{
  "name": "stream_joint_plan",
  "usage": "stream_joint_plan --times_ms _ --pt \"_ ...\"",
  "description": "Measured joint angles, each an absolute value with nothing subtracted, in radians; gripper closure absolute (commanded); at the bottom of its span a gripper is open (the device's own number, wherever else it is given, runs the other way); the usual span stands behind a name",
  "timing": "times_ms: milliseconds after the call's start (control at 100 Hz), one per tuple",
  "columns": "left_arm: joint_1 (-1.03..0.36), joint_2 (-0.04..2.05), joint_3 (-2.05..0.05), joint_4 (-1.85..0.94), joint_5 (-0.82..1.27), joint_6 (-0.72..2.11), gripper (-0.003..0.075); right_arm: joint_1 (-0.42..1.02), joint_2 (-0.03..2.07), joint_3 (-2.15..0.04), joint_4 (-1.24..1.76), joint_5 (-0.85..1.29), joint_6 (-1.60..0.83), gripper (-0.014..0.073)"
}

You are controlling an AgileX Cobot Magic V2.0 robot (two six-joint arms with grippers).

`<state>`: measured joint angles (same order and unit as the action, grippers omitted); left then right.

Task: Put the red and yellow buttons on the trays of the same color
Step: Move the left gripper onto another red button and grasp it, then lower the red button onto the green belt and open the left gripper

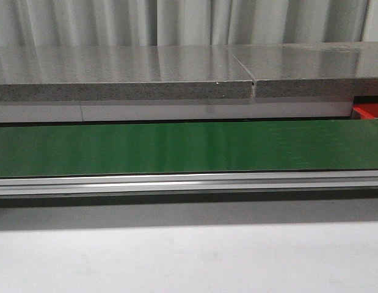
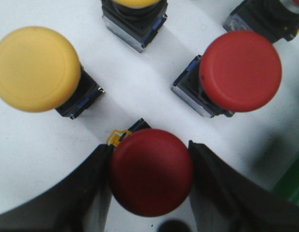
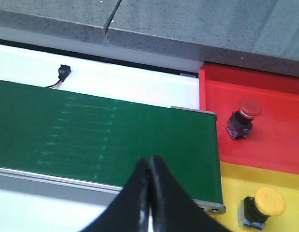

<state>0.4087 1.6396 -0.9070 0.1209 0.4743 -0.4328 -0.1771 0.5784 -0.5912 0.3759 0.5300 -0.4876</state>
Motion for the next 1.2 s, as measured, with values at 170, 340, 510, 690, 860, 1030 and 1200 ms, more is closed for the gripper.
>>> stream_joint_plan --times_ms 170,340,510,690,860,1030,1200 --pt "0.409 1.628 -0.907 0.119 0.478 -0.433 0.0738 -0.177 0.578 -0.591 0.376 0.530 -0.488 0.0661" --pt "0.405 1.528 -0.907 0.111 0.510 -0.433 0.0739 -0.177 0.578 -0.591 0.376 0.530 -0.488 0.0661" --pt "0.356 1.385 -0.907 0.108 0.520 -0.422 0.0739 -0.177 0.578 -0.591 0.376 0.530 -0.488 0.0661" --pt "0.267 1.318 -0.953 0.106 0.576 -0.370 0.0739 -0.177 0.578 -0.591 0.376 0.530 -0.488 0.0661" --pt "0.189 1.318 -0.996 0.104 0.611 -0.333 0.0739 -0.177 0.578 -0.591 0.376 0.530 -0.488 0.0661" --pt "0.147 1.344 -1.002 0.101 0.613 -0.326 0.0739 -0.177 0.578 -0.591 0.376 0.530 -0.488 0.0661" --pt "0.129 1.411 -1.002 0.079 0.617 -0.324 0.0739 -0.177 0.578 -0.591 0.376 0.530 -0.488 0.0661"
